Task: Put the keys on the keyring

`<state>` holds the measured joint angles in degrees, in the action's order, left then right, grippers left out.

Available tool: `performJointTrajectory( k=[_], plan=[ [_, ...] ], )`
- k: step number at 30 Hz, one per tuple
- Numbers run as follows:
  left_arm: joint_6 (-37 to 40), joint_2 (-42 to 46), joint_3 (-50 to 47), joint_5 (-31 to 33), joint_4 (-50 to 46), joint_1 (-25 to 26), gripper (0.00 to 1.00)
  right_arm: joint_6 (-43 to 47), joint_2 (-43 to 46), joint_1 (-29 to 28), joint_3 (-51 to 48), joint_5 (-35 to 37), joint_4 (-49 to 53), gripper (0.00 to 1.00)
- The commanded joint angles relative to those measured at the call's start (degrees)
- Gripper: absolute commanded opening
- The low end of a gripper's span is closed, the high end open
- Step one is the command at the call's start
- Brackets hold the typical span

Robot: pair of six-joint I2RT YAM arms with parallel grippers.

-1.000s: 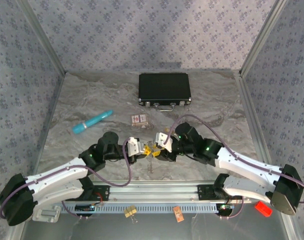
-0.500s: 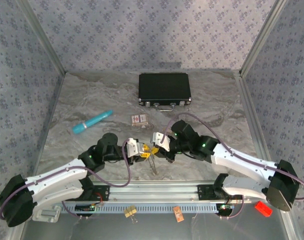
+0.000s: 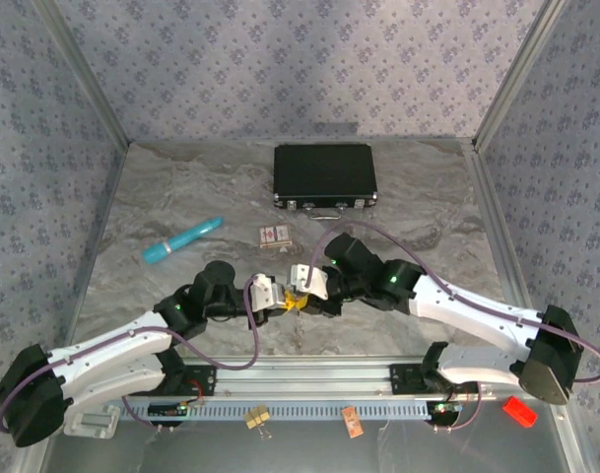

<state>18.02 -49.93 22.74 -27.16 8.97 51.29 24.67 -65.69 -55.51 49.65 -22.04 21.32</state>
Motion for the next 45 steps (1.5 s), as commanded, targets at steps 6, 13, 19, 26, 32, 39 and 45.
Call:
performJointTrajectory(
  k=[6, 13, 19, 26, 32, 39, 45],
  plan=[
    [-0.13, 1.57, -0.06, 0.21, 4.32, 0.22, 0.0, -8.55, 5.87, 1.87, -7.16, -0.68, -9.01, 0.3],
    [-0.25, 1.61, -0.18, 0.0, 4.49, 0.22, 0.0, -9.03, 5.51, 1.41, -9.05, 0.66, -10.71, 0.3],
    [-0.4, 1.28, -0.24, -0.18, 5.14, 0.22, 0.0, -8.76, 4.79, 1.46, -8.65, 0.69, -10.58, 0.22],
    [-0.36, 1.32, -0.24, -0.16, 5.18, 0.22, 0.0, -8.67, 4.69, 1.98, -8.32, -0.18, -9.76, 0.0],
    [-1.49, 1.55, -1.1, -0.18, 7.31, 0.22, 0.0, -9.17, 5.14, 2.64, -8.84, 0.25, -9.06, 0.0],
    [-2.22, 1.46, -1.31, -0.91, 9.39, 0.22, 0.0, -10.45, 2.41, 3.1, -9.33, 0.32, -9.46, 0.0],
    [-2.55, 0.24, -1.67, -0.97, 11.24, 0.22, 0.0, -10.55, 3.92, 2.62, -10.24, -0.33, -11.51, 0.08]
  ],
)
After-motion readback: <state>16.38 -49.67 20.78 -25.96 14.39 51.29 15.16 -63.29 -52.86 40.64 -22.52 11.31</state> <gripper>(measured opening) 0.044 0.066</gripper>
